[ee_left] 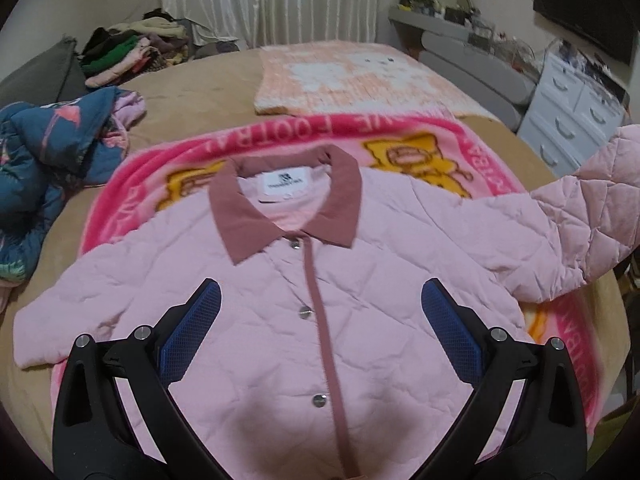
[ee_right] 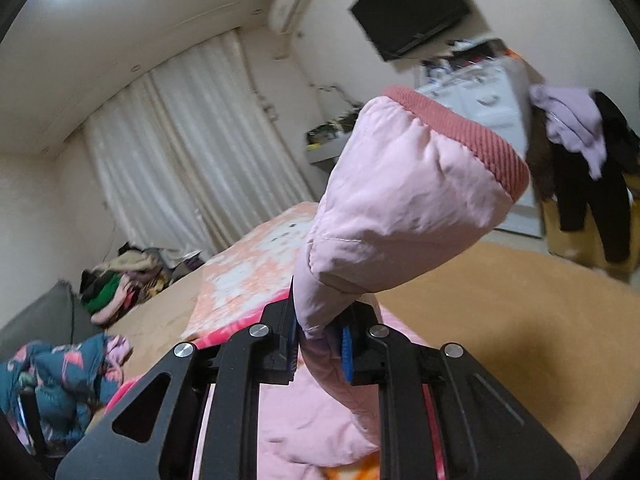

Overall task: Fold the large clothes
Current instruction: 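Fold the held sleeve across the jacket body with the right gripper, release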

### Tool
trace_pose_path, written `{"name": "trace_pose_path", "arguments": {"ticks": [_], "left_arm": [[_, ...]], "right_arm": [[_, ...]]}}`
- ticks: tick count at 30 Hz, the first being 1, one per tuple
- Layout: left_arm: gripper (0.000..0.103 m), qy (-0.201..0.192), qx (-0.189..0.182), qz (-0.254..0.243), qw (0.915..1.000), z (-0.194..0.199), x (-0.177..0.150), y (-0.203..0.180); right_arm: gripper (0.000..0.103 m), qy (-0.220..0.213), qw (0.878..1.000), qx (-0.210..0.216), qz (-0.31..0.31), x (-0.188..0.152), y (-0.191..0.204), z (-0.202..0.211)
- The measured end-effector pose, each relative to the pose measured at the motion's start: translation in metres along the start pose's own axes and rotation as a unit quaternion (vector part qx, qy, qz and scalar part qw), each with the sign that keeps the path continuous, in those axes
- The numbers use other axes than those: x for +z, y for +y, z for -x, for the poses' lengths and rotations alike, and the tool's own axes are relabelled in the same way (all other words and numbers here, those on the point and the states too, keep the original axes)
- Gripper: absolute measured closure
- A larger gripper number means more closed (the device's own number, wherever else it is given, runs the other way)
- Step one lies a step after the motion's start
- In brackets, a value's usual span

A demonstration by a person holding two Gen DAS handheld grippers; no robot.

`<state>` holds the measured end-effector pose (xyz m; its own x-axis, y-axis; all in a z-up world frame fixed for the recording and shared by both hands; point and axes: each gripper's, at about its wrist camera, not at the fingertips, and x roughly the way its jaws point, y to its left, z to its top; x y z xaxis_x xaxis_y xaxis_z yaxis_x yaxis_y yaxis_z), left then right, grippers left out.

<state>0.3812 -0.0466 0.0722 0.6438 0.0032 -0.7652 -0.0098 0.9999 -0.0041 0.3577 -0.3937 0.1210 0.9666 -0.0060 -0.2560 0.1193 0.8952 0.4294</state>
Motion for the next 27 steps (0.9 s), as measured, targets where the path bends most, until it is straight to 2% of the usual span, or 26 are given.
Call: {"name": "trace_pose_path", "arguments": {"ticks": [9, 16, 22, 27], "left_arm": [[0.009, -0.014, 0.002, 0.034, 0.9993, 0.029, 0.000, 0.045], [0.009, -0.031, 0.001, 0.054, 0.9980, 0.053, -0.003, 0.076], [0.009, -0.031, 0.006, 0.072, 0.9969, 0.063, -0.012, 0.108], [0.009, -0.030, 0.005, 0.087, 0.9957, 0.068, -0.023, 0.135]], "right_arm": [[0.088, 0.004, 0.998, 0.034, 0.058, 0.010, 0.081, 0.010], [0.088, 0.013, 0.992, 0.072, 0.107, 0.002, 0.143, 0.018], [0.088, 0.023, 0.986, 0.104, 0.131, -0.017, 0.190, 0.019], [0.088, 0.045, 0.978, 0.127, 0.157, -0.047, 0.227, 0.016]]}}
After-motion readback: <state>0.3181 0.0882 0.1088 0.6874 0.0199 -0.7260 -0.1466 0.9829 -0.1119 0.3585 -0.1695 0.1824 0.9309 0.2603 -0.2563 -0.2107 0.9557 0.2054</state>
